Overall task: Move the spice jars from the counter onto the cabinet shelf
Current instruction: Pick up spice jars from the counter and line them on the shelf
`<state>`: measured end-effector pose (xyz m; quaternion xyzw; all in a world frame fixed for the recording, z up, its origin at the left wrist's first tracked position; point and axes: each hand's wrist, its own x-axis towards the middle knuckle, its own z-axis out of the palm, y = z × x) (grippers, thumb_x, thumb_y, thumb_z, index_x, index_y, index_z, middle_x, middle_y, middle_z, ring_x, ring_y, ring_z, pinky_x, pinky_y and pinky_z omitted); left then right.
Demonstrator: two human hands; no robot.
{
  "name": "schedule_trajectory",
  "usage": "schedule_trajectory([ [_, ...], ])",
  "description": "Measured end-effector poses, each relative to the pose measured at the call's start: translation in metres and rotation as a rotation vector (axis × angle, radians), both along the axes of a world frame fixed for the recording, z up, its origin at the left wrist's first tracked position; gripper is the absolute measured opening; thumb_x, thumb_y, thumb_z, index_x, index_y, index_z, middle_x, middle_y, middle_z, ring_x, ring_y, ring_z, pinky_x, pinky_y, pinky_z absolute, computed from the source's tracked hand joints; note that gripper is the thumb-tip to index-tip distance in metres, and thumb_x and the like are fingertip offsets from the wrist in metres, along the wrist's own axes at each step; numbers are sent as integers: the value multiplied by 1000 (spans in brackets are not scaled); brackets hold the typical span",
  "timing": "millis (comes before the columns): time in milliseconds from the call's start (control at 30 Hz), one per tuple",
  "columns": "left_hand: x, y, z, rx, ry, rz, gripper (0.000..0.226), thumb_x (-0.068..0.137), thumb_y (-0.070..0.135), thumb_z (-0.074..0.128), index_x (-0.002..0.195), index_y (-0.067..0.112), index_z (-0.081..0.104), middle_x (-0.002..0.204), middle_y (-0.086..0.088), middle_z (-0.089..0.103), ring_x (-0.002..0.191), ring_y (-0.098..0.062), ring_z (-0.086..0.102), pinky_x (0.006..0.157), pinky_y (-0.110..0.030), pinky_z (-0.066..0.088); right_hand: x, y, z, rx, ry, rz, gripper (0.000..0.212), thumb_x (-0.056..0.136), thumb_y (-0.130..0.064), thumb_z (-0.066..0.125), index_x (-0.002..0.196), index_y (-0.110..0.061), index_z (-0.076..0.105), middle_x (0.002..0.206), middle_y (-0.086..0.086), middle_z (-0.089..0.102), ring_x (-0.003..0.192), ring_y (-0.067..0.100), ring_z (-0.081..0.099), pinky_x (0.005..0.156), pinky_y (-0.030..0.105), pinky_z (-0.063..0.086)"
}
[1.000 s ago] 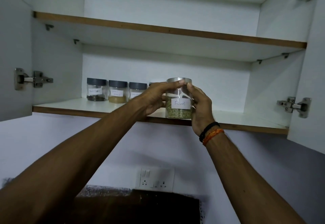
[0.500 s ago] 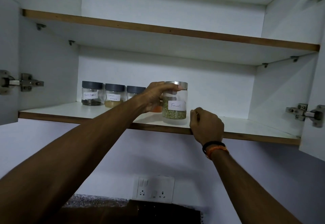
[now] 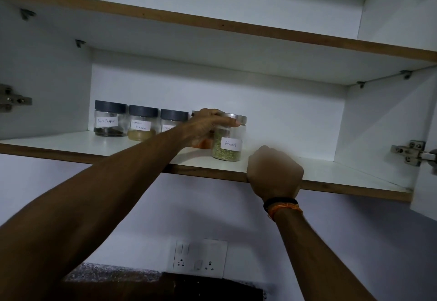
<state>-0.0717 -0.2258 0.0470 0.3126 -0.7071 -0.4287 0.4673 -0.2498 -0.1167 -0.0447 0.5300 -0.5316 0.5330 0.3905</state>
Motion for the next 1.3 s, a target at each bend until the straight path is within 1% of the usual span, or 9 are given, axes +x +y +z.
schedule_trajectory([
  [133,-2,-2,3,-127,-50,40,48,74,26,86,115,10,66,119,-8,70,111,-28,65,92,-43,57,0,0,0,-19,8,-2,34,84,-31,42,56,-17,56,47,-1,51,44,14,33,53,17,7],
  [267,1,-6,22,-457,-275,164,40,76,28,86,110,12,73,115,-1,71,105,-19,65,86,-35,54,-1,-2,-1,-34,12,-1,34,85,-31,44,56,-16,55,47,-1,50,44,14,33,53,17,9],
  [400,3,-18,37,-659,-542,215,34,82,29,81,110,11,75,112,0,74,105,-15,65,92,-32,51,-1,-2,-1,-50,15,5,34,84,-29,45,55,-16,54,46,-1,48,43,14,32,53,16,8],
  [533,0,-33,36,-692,-594,259,33,84,27,79,113,13,74,111,-2,74,100,-15,65,83,-27,53,0,-2,-1,-66,19,9,33,84,-29,45,54,-16,52,46,-2,47,44,13,31,53,17,7],
  [600,-5,-40,31,-727,-602,300,36,85,29,79,116,13,73,114,-2,73,101,-15,64,75,-18,47,1,-2,-1,-79,19,12,34,85,-29,44,54,-16,53,46,-2,46,45,12,30,54,15,6],
  [667,-10,-46,28,-748,-599,328,38,85,30,78,119,13,72,116,-2,73,101,-15,63,72,-17,42,0,-2,-1,-91,20,18,34,85,-29,44,54,-16,53,46,-1,47,45,12,30,55,15,6],
  [767,-13,-53,24,-767,-590,361,41,86,31,77,121,12,71,118,-4,72,98,-13,60,75,-21,42,-1,-3,-2,-95,16,25,35,85,-30,44,55,-15,54,47,-1,48,45,11,32,54,15,9],
  [1033,-19,-57,22,-786,-661,390,34,90,30,73,117,10,70,114,-8,73,100,-24,64,82,-32,49,-1,-5,-4,-96,7,21,33,85,-29,45,56,-16,52,47,-2,47,44,12,34,53,20,22],
  [1300,-22,-52,22,-775,-708,413,30,93,28,70,115,7,69,111,-11,72,96,-23,61,81,-30,44,-2,-6,-5,-82,10,11,31,84,-27,48,56,-15,53,48,-2,48,44,13,36,52,20,24],
])
